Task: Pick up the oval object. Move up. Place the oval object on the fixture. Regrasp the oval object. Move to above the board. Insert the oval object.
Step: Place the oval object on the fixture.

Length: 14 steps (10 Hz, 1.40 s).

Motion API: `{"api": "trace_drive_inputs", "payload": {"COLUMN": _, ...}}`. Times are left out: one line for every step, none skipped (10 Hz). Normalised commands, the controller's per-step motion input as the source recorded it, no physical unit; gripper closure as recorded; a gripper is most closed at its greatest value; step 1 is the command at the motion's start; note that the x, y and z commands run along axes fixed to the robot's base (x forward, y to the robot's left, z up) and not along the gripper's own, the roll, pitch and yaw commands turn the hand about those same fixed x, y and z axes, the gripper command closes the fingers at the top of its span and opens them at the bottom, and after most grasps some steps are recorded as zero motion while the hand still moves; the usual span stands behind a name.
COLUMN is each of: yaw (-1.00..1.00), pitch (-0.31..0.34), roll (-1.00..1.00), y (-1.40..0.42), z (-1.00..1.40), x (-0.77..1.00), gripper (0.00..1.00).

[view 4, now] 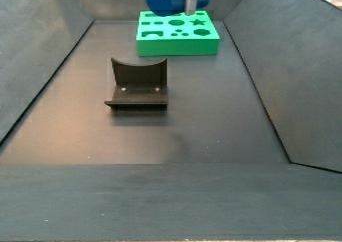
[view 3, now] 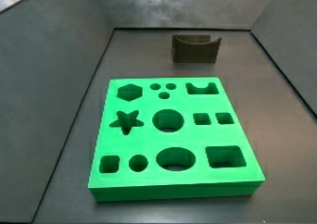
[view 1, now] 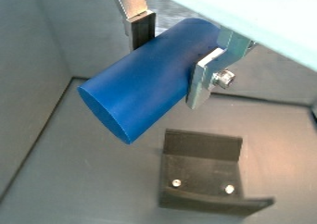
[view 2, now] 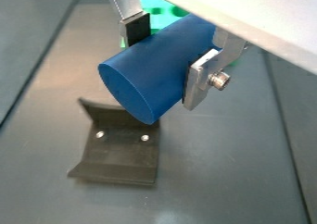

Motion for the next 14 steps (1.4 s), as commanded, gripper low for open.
{"api": "trace_drive_inputs", "payload": {"yaw": 1.0, "pitch": 0.099, "roll": -0.75, "y": 0.29, "z": -0.23, "x": 1.0, "gripper": 1.0}}
{"api": "trace_drive_inputs", "payload": {"yaw": 1.0, "pitch": 0.107, "roll": -0.85, "y": 0.31, "z": -0.25, "x": 1.0, "gripper": 1.0}}
{"api": "trace_drive_inputs", "payload": {"yaw": 1.0, "pitch": 0.118, "roll": -0.9, "y": 0.24, "z": -0.18, "x": 0.95, "gripper": 1.0}}
{"api": "trace_drive_inputs", "payload": {"yaw": 1.0, "pitch": 0.156, "roll": -0.95, "y": 0.12, "z": -0.09, "x": 0.84, "gripper": 1.0}}
{"api": "trace_drive_inputs", "payload": {"yaw": 1.0, "pitch": 0.19, "roll": -0.98, "y": 0.1, "z": -0.06, "x": 0.77, "gripper": 1.0}}
{"api": "trace_drive_inputs", "payload": {"yaw": 0.94, "pitch": 0.277, "roll": -1.0, "y": 0.07, "z": -0.03, "x": 0.65, "gripper": 1.0}}
{"api": "trace_drive_inputs", "payload": {"yaw": 0.87, "pitch": 0.354, "roll": -1.0, "y": 0.05, "z": -0.02, "x": 0.58, "gripper": 1.0}}
{"api": "trace_drive_inputs", "payload": {"yaw": 0.74, "pitch": 0.479, "roll": -1.0, "y": 0.04, "z": -0.01, "x": 0.49, "gripper": 1.0}}
{"api": "trace_drive_inputs", "payload": {"yaw": 0.62, "pitch": 0.517, "roll": -0.93, "y": 0.05, "z": -0.02, "x": 0.46, "gripper": 1.0}}
{"api": "trace_drive_inputs", "payload": {"yaw": 0.25, "pitch": 0.508, "roll": -0.63, "y": 0.04, "z": -0.01, "x": 0.38, "gripper": 1.0}}
{"api": "trace_drive_inputs", "payload": {"yaw": 0.13, "pitch": 0.491, "roll": -0.52, "y": 0.05, "z": -0.01, "x": 0.35, "gripper": 1.0}}
{"api": "trace_drive_inputs", "payload": {"yaw": 0.01, "pitch": 0.441, "roll": -0.35, "y": 0.04, "z": -0.01, "x": 0.31, "gripper": 1.0}}
{"api": "trace_drive_inputs", "payload": {"yaw": -0.08, "pitch": 0.35, "roll": -0.22, "y": 0.03, "z": 0.0, "x": 0.26, "gripper": 1.0}}
{"api": "trace_drive_inputs", "payload": {"yaw": -0.14, "pitch": 0.268, "roll": -0.17, "y": 0.04, "z": -0.01, "x": 0.19, "gripper": 1.0}}
